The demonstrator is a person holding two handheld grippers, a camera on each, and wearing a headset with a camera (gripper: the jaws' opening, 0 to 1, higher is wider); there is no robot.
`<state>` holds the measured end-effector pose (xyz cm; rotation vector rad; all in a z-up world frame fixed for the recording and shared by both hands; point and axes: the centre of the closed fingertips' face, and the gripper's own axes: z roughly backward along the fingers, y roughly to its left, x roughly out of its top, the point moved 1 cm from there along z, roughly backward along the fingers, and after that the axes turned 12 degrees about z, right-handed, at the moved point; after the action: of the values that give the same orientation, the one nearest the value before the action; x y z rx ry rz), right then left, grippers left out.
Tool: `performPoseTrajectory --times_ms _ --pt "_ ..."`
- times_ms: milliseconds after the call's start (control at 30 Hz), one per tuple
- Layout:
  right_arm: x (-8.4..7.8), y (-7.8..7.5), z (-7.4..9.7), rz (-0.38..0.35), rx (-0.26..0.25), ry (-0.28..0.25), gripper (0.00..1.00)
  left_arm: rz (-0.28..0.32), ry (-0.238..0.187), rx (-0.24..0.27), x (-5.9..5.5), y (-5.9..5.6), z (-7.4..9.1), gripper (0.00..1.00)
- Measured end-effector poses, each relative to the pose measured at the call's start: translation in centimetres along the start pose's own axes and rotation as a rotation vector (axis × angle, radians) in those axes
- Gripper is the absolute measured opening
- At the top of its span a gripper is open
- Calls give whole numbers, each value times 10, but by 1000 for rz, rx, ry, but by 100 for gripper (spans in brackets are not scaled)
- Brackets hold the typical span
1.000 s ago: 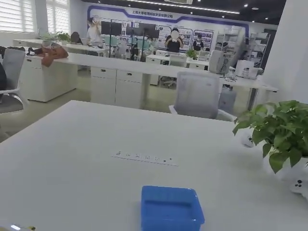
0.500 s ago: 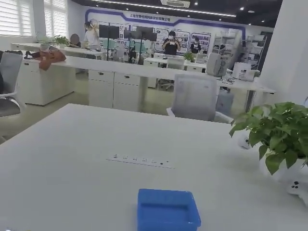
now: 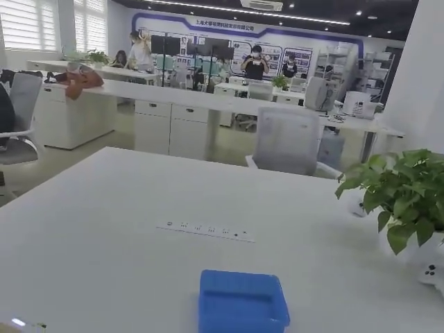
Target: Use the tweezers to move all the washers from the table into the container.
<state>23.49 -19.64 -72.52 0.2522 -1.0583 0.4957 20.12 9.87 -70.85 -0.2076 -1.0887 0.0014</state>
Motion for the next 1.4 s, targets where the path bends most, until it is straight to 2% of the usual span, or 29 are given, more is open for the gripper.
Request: performPoseTrajectory --times_ms 500,567,600,700,800,867,900,967,1033,1067,1167,1233,1267,1400 --pt "-1 -3 -1 2 2 8 99 2 12 -23 -3 -7 -5 97" --pt "-3 -1 -3 0 8 12 98 3 20 -62 -5 -12 -7 94" --pt "-3 -1 -3 1 10 14 98 -2 21 -99 -5 -18 -10 91" --pt "-6 2 -4 7 20 25 98 -42 13 -145 -4 -27 -15 80" --pt "-8 1 -4 0 14 28 98 -69 39 -190 -6 -36 -21 78" --pt "-9 0 -4 -16 12 32 98 -75 70 -235 -9 -43 -26 73" --pt "-9 1 -4 -20 14 32 98 -81 86 -280 -10 -50 -28 71" --pt "-9 1 -4 -22 21 33 98 -79 114 -307 -12 -54 -33 63" --pt "-11 1 -4 -22 31 41 97 -118 125 -364 -13 -62 -39 54" --pt "-13 1 -5 -28 38 49 97 -131 131 -378 -14 -64 -42 50" --pt "-16 1 -7 -42 49 60 97 -142 187 -437 -23 -72 -50 40" --pt "-17 0 -9 -41 49 66 97 -139 195 -471 -25 -77 -58 37" --pt "-17 -1 -9 -41 49 68 97 -135 200 -470 -26 -76 -61 35" --pt "-14 -4 -10 -44 47 68 97 -181 274 -546 -43 -84 -74 25"
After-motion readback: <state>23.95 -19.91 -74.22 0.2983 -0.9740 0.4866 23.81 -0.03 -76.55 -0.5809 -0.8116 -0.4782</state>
